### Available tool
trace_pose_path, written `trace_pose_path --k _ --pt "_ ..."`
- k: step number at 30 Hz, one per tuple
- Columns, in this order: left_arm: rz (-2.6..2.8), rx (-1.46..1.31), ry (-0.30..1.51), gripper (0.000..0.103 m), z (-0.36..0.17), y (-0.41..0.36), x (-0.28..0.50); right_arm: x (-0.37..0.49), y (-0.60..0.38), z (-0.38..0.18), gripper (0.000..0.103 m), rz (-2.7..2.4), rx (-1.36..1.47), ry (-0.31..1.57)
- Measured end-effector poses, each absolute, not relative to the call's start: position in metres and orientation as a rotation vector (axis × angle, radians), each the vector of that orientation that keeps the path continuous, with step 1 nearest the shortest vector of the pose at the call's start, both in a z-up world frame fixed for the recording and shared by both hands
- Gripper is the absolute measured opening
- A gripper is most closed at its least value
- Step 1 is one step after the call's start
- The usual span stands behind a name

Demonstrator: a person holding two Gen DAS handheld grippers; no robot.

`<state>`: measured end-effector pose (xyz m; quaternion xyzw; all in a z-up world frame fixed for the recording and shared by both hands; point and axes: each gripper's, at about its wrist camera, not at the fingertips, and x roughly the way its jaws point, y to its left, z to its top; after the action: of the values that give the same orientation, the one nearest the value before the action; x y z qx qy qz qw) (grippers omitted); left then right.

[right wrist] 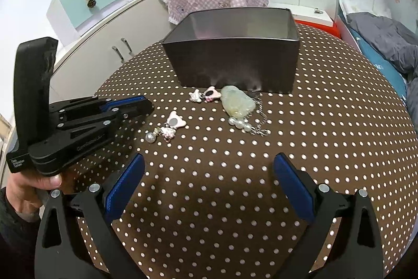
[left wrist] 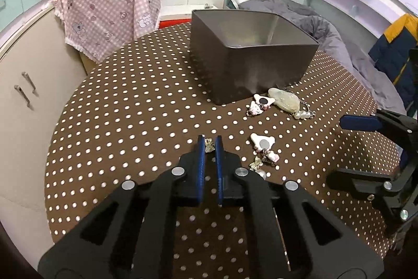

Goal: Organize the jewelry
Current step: 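Grasp a small silver charm with the left tool while the right tool grasps a white charm, then carry both charms over the grey metal box and open both tools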

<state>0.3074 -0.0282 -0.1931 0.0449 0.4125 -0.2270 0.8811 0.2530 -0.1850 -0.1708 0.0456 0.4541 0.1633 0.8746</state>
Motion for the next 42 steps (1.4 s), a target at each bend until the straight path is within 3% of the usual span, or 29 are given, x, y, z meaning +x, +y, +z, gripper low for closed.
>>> trace_pose_path --k 3,7,9,12,15,29,42 --pt "-0.446 0.078 0.847 0.007 -0.190 -0.018 0.300 0.260 -0.174 -0.171 0.087 0.382 0.069 0.943" --pt "-0.409 0.046 0.839 0.007 -0.187 -0.005 0.291 0.271 -0.153 -0.176 0.060 0.426 0.016 0.957" --pt "-0.401 0.038 0.837 0.007 -0.186 -0.001 0.288 0.277 -0.141 -0.179 0.055 0.444 -0.022 0.952" --pt "-0.400 0.031 0.833 0.007 -0.185 0.002 0.285 0.280 -0.128 -0.184 0.040 0.443 -0.090 0.942" --pt "-0.403 0.027 0.834 0.007 -0.185 0.002 0.284 0.279 -0.124 -0.185 0.014 0.448 -0.145 0.930" --pt "-0.436 0.029 0.781 0.007 -0.164 -0.008 0.276 0.256 -0.170 -0.151 0.012 0.469 -0.019 0.873" --pt "-0.489 0.094 0.537 0.007 -0.055 -0.036 0.291 0.270 -0.224 -0.018 0.012 0.437 -0.004 0.594"
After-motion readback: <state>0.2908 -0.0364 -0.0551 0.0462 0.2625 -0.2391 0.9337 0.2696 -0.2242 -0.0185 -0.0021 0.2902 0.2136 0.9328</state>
